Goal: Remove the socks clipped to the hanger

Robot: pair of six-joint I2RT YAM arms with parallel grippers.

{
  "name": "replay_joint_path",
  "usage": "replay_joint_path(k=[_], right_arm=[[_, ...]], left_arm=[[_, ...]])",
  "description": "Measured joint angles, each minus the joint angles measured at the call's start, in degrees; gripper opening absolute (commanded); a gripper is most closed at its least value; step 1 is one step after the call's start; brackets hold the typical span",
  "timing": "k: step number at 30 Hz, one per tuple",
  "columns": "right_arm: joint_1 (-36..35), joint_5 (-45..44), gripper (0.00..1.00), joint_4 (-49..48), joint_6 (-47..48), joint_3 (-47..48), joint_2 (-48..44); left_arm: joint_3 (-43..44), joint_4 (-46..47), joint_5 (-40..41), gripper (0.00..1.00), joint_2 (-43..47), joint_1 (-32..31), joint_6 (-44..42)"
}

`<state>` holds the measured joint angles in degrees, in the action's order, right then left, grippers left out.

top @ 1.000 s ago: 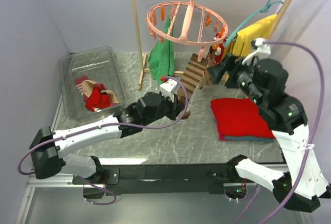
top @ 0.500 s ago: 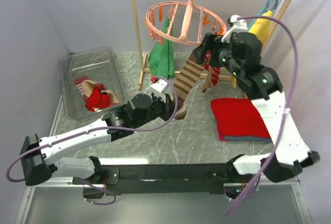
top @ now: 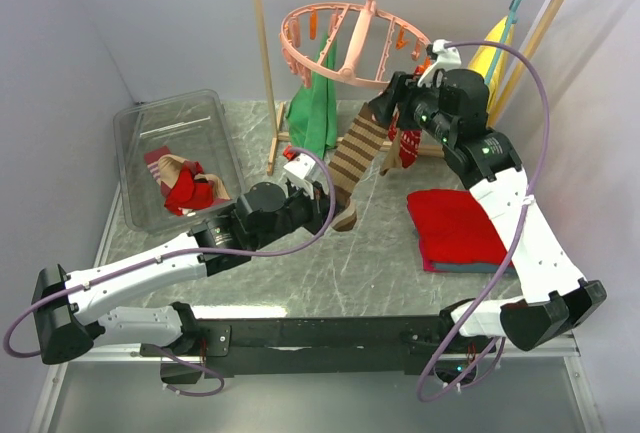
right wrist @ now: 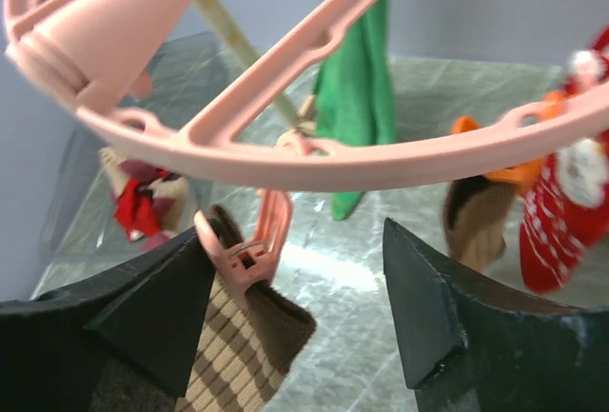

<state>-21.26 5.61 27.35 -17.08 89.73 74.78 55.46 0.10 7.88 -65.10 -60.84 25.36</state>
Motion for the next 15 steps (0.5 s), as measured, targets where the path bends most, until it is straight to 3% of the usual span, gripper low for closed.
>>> replay_joint_path(k=[8,15], right_arm=[[1.9,8.24,0.63,-8.63,-1.36,-4.61,-1.07],[2.67,11.67,0.4,-13.64,-3.06,-6.93,-1.88]], left_arm=[[0.0,-0.44,0.0,0.01,0.0,0.0,0.07],[-0.63,-0.83,0.02,0.01,0.0,0.0,0.46]])
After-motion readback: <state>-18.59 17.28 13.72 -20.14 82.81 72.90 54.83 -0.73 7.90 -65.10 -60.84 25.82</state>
